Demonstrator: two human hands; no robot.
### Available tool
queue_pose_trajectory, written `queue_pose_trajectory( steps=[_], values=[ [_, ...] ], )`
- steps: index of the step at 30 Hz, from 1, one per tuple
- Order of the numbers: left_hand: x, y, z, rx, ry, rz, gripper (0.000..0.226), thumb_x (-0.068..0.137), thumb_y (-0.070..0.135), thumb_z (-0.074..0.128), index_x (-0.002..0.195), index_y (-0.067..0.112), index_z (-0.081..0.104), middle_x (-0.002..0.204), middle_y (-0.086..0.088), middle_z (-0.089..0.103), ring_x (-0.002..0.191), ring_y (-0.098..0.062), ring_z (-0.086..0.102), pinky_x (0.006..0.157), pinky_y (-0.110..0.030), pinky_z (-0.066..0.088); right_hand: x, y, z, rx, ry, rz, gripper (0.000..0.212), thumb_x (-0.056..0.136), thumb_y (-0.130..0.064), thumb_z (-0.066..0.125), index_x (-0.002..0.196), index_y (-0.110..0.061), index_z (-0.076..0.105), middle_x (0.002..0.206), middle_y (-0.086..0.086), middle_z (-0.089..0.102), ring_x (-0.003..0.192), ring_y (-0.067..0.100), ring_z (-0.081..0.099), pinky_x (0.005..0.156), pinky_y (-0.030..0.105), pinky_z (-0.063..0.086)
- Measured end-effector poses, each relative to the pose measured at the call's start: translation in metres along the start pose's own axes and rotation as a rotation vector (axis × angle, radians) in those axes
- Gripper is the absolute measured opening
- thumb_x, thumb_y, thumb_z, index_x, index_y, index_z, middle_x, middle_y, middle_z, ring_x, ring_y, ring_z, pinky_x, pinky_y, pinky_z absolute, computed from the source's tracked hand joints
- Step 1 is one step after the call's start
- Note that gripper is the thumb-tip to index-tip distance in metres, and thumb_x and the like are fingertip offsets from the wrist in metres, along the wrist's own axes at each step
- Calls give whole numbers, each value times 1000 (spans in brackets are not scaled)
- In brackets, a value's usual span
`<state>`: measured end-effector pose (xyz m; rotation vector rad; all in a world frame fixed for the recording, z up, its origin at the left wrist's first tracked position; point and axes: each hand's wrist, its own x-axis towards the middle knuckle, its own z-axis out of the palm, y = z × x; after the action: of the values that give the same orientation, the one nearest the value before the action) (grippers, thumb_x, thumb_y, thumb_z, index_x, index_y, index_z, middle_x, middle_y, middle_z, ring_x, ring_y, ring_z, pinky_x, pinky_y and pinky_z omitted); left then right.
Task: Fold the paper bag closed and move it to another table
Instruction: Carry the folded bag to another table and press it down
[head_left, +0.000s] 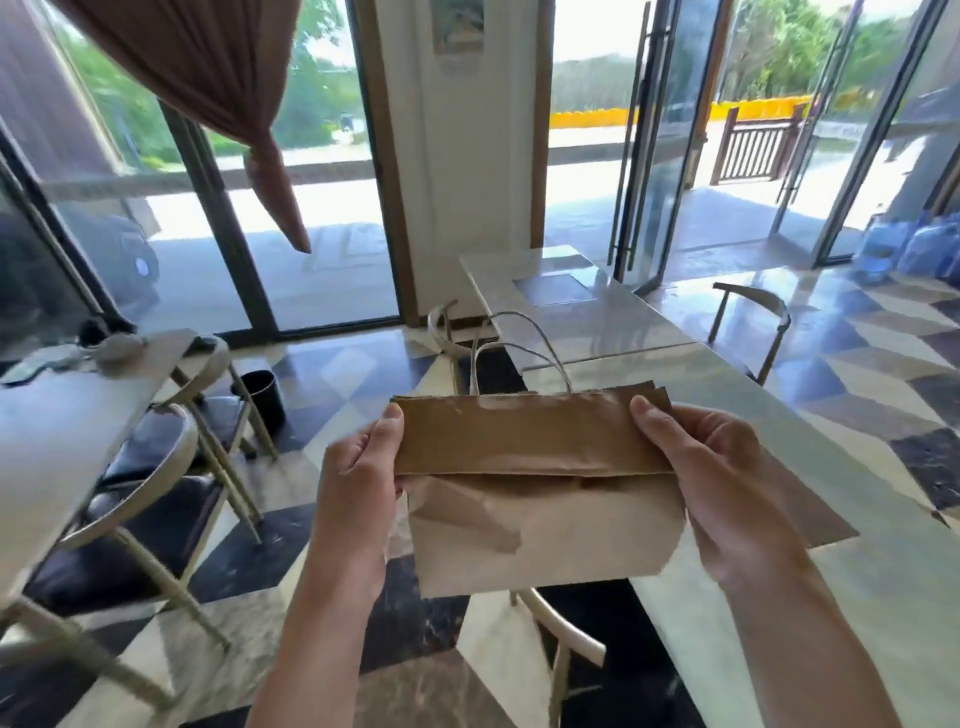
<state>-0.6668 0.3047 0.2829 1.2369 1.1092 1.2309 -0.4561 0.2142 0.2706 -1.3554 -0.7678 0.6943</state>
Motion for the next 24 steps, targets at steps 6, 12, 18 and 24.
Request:
queue_pose_trajectory(
  steps=[6,12,18,24],
  values=[
    [51,-7,-69,-18,126,-11,32,98,30,47,75,19,67,56,21,66,64,1,62,62,-22,46,37,9,96,-9,-120,26,31,95,-28,62,81,-6,78,76,15,72,66,24,63,62,32,47],
    [122,-18,-100,15,196,-19,32,98,31,47,75,21,66,54,22,65,59,0,60,54,-17,45,96,27,165,20,-192,39,34,94,-29,62,83,1,74,77,20,66,67,27,57,60,33,41],
    [227,-28,-100,6,227,-3,34,97,32,48,71,19,65,51,18,62,48,4,56,47,-11,43,187,41,223,29,-211,20,34,95,-25,61,82,5,71,75,18,63,66,25,54,55,28,40],
    [334,-21,-87,-10,220,5,37,97,33,49,68,21,68,53,16,65,56,-1,59,60,-25,41,282,35,271,55,-207,29,31,95,-24,61,78,-5,77,72,15,68,60,20,59,46,22,47]
  ],
)
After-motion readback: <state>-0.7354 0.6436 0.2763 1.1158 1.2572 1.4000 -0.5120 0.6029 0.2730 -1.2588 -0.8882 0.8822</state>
